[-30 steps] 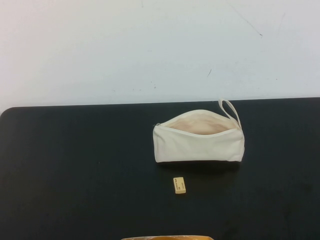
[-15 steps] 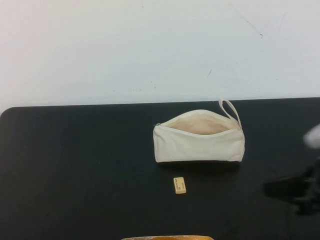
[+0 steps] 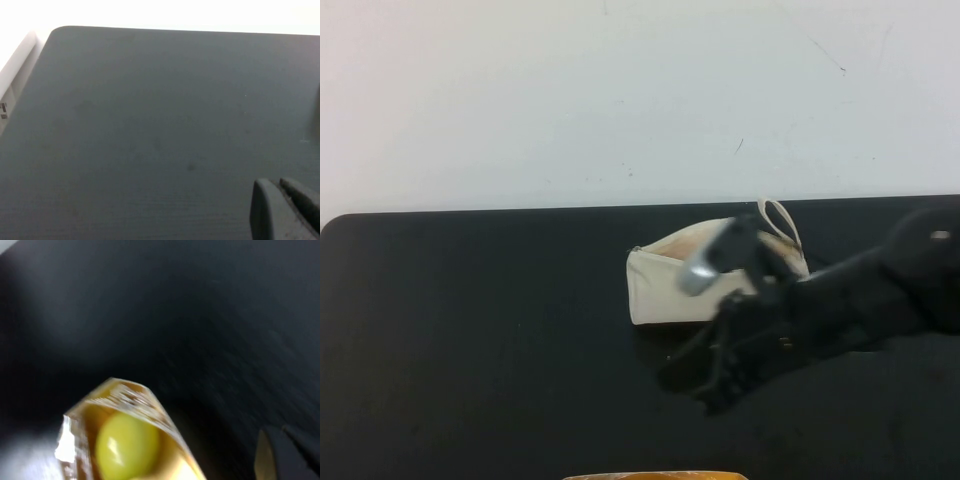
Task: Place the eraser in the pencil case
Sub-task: Pick up the eraser from the table
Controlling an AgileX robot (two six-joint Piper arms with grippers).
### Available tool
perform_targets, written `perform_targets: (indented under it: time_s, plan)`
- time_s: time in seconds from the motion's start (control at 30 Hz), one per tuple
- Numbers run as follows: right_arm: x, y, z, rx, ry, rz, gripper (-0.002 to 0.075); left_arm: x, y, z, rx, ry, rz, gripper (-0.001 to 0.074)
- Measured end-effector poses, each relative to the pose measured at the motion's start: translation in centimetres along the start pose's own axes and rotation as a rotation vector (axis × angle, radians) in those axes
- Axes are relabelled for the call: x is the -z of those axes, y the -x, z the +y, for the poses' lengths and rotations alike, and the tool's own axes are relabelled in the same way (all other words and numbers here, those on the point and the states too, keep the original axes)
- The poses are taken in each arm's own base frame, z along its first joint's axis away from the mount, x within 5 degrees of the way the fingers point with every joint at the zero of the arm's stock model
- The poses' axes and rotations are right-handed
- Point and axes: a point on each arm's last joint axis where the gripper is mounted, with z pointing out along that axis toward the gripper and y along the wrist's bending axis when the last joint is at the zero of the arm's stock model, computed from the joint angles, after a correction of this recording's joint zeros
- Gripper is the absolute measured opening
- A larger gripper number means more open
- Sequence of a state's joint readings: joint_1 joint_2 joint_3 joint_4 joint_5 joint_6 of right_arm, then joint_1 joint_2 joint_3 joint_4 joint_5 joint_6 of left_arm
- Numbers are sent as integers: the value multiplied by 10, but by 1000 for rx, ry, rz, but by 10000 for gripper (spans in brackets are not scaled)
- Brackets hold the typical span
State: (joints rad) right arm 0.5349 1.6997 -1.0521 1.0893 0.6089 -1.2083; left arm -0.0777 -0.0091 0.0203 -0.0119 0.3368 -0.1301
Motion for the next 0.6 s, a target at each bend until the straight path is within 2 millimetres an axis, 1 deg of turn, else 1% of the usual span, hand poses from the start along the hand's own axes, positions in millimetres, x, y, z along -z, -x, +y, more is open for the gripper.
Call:
perform_targets:
  time_s: [0.1,0.23,0.37,0.53,0.6]
  plan:
    - [-15,9,5,-33,71,-10,-1,0,0,0,0,0,0,-3]
    - [-27,15,2,-190,132,-84,-1,0,0,0,0,0,0,-3]
    - [-39,12,-4,-291,152,-107,-1,0,0,0,0,0,0,-3]
    - [-50,5,-10,-326,152,-84,4,0,0,0,0,0,0,-3]
    - [-50,6,-11,-318,148,-71,38,0,0,0,0,0,0,-3]
